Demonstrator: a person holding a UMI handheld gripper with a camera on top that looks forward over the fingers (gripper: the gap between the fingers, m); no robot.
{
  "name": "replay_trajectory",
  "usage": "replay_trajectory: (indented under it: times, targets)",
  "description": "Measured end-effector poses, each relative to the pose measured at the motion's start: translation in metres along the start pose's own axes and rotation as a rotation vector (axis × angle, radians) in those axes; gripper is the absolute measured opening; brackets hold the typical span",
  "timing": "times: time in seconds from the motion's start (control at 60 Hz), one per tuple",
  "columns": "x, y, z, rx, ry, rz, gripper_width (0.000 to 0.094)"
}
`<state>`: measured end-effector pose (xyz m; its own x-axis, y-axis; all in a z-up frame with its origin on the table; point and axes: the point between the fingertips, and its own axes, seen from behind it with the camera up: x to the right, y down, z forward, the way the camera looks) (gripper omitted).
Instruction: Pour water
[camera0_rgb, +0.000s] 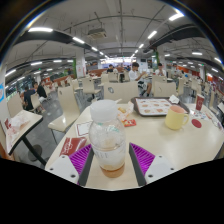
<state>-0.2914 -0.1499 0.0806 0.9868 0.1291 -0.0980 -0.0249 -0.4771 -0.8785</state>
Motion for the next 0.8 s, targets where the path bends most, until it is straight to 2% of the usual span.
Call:
replay_trajectory:
  times: [0.067,0.1,0.233,0.35,0.367,0.45,0.583,0.8]
  targets:
    - [-0.003,0.002,0.012,0.004,-0.004,-0.005,0.0637]
    - [-0.004,0.000,0.016,0.017,-0.004,-0.014,0.0582]
    - [-0.009,-0.001,0.020,0.043,-0.007,-0.061,0.0493]
    - [-0.005,-0.005,0.022,0.034,0.006,-0.080,0.0445]
    - [-0.006,-0.008,0.022,0.034,0.003,-0.084,0.0414]
    - [-0.007,-0.023,0.022,0.038,-0.022,-0.072,0.0412]
    - [-0.005,-0.087,0.017,0.102,-0.090,0.083,0.0413]
    - [0.029,-0.211,0.028,0.184,-0.336,0.695,0.0411]
